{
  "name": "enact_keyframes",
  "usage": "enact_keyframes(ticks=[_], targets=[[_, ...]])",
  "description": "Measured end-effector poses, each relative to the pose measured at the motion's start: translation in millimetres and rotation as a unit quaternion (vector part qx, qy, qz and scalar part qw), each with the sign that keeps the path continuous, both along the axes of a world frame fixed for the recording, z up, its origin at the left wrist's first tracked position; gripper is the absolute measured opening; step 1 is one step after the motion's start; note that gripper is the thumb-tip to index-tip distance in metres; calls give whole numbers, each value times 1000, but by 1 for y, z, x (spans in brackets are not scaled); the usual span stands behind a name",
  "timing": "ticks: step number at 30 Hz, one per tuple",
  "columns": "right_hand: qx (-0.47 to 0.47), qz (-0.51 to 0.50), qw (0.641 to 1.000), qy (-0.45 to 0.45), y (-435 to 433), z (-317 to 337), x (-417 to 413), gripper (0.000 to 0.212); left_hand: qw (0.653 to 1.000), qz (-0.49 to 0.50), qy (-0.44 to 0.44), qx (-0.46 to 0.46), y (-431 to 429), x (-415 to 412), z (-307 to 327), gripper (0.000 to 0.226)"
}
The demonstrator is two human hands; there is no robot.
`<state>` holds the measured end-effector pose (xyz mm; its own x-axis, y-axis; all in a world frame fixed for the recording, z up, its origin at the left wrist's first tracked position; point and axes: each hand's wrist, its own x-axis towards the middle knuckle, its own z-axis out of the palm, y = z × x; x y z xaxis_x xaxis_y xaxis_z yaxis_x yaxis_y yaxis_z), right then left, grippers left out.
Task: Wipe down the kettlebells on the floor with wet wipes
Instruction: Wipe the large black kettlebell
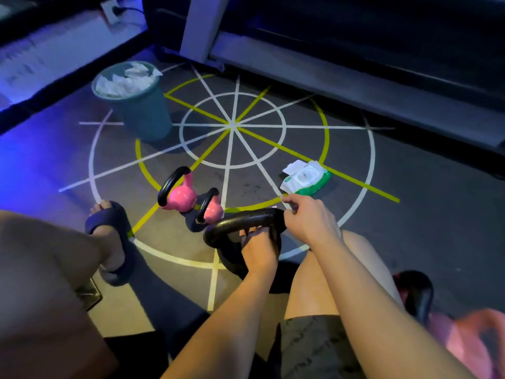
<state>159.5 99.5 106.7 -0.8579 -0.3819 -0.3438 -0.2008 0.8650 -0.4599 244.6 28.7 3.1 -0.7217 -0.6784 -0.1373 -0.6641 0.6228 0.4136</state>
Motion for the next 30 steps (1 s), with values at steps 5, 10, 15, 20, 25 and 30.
enact_keyframes(ticks=[5,10,15,20,25,30], targets=[[-13,-20,1000,-7,1,-5,-9,42,999,-12,-31,15,-18,0,-24,14],[-16,-32,999,-23,-5,-4,-12,41,998,-58,-11,-12,-14,2,-18,10],[-2,-27,999,-18,-7,-3,-8,40,990,70,75,99,6,-2,-5,20],[-40,-55,998,3,-5,0,-3,45,892,232,245,301,11,2,6,29],[-106,-100,989,24,-2,1,-3,45,531,334,379,681,3,9,9,23],[-91,-90,992,16,-4,3,-3,45,618,320,353,625,-1,8,7,19]])
